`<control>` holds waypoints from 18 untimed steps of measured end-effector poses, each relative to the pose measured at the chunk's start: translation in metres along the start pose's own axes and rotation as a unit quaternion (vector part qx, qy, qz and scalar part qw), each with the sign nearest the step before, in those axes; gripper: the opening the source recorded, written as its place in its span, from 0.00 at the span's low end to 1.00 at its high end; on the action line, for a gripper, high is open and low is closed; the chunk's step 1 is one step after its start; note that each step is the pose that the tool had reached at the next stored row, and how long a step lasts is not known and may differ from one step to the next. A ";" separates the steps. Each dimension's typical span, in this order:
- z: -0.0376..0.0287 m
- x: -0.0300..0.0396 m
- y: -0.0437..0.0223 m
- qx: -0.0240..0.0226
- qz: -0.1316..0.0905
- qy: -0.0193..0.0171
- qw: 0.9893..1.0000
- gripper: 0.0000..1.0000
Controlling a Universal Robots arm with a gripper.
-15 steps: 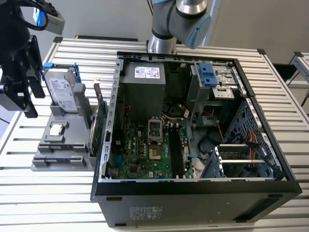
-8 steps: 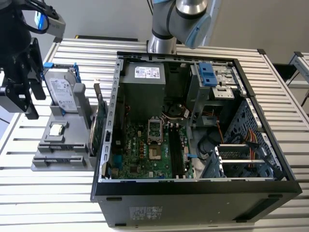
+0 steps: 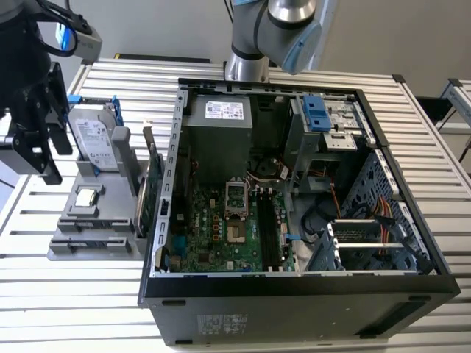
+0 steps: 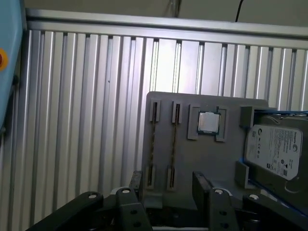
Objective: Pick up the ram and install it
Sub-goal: 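Pick up the ram and move it above insertion slot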
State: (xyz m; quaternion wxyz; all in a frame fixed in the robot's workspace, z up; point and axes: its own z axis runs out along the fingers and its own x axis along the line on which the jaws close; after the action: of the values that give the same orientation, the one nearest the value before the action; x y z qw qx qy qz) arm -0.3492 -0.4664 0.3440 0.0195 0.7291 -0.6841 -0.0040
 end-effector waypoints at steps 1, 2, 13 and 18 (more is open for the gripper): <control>0.0005 -0.0002 0.0000 0.001 0.000 0.000 1.000 1.00; 0.0010 -0.0004 0.0001 0.002 0.000 0.000 1.000 1.00; 0.0058 -0.0026 0.0023 0.009 0.000 0.001 1.000 1.00; 0.0081 -0.0038 0.0041 0.010 0.002 0.001 1.000 1.00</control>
State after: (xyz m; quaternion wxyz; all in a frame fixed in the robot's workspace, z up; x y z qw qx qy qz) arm -0.3539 -0.4631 0.3360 0.0127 0.7281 -0.6853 0.0033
